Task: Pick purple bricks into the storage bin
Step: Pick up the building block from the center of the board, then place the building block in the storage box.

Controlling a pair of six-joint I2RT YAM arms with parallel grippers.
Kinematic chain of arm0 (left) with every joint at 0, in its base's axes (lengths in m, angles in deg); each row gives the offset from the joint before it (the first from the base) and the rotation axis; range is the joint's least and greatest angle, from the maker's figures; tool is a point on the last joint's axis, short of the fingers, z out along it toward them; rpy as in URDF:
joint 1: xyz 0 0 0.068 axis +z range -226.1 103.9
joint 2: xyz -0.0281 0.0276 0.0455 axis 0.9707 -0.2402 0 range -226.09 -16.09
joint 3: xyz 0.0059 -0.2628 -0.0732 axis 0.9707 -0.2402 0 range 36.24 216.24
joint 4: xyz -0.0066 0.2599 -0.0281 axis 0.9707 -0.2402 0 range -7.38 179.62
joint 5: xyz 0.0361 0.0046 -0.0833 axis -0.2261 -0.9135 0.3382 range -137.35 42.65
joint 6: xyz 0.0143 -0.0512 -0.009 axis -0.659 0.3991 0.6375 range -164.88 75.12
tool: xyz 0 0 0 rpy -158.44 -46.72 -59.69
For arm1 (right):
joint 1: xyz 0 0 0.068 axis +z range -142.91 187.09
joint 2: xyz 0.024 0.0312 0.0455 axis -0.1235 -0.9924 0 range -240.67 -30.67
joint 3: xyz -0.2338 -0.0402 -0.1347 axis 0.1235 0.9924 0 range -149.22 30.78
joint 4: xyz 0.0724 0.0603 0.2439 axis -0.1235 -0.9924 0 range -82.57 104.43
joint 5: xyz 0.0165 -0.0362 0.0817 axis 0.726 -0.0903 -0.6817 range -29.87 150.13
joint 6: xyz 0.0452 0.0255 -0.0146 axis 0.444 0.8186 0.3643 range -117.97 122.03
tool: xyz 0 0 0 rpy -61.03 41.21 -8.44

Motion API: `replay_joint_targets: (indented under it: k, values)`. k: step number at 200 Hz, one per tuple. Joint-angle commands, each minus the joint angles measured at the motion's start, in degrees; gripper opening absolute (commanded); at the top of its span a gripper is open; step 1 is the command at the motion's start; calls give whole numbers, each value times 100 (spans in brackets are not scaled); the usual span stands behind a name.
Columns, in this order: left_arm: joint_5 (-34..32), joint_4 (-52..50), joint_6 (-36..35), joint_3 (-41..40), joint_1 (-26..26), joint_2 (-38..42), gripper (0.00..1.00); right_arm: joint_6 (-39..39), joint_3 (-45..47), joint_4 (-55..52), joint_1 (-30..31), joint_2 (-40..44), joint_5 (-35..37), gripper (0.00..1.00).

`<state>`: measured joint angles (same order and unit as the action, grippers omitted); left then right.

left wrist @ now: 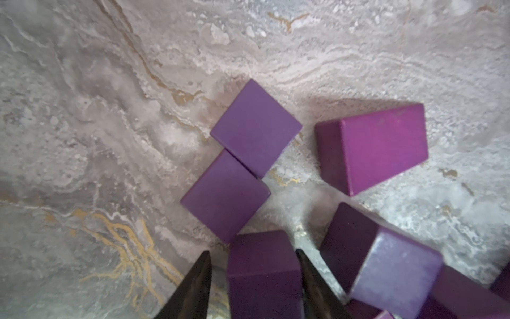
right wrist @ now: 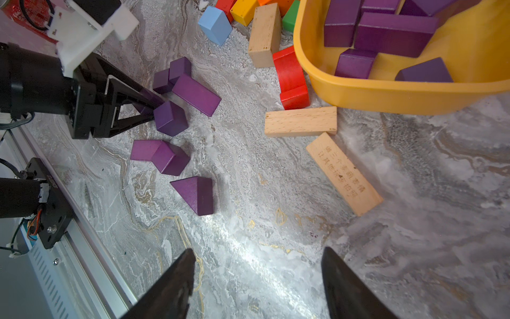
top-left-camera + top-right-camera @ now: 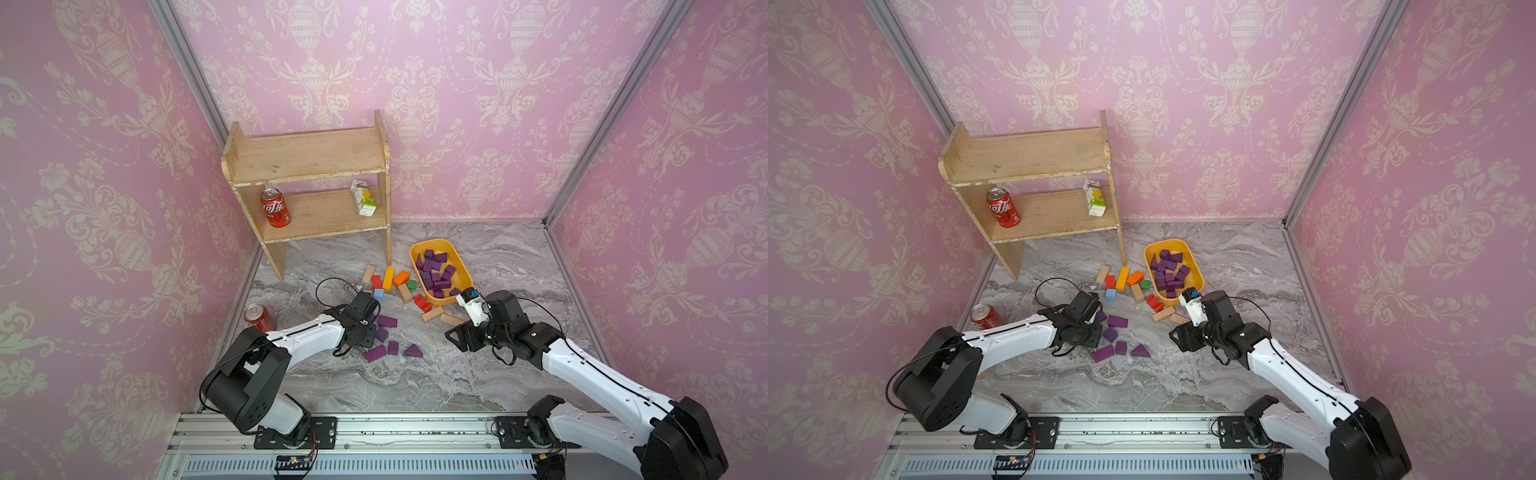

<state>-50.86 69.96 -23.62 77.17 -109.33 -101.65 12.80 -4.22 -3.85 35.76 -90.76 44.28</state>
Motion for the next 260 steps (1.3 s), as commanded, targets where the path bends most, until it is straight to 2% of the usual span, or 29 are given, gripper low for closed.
replay_joint_targets:
  k: [1, 52, 103, 136, 159, 177, 218, 260]
  values:
    - [-142, 94, -215, 60, -34, -126, 45, 123, 69, 53, 16, 52, 41, 73]
    - [-46, 68, -197, 56, -34, -89, 32, 162, 111, 123, 21, 29, 117, 73]
    - [100, -112, -50, 619, -43, 478, 29, 274, 217, 285, 17, 64, 284, 77]
    - [175, -201, -235, 1389, -52, 504, 29, 405, 262, 352, 12, 271, 641, 86]
    - [283, -110, -456, 2080, -84, 197, 29, 524, 355, 376, 8, 511, 965, 90]
    - [479, 22, -562, 2587, -127, -206, 29, 657, 484, 388, 7, 781, 1240, 100]
    - [779, 340, -642, 3527, -353, -1219, 29, 827, 745, 299, -27, 1247, 1630, 100]
    - [993, 723, -548, 4331, -610, -2117, 29, 1060, 1071, 499, -124, 1461, 1682, 100]
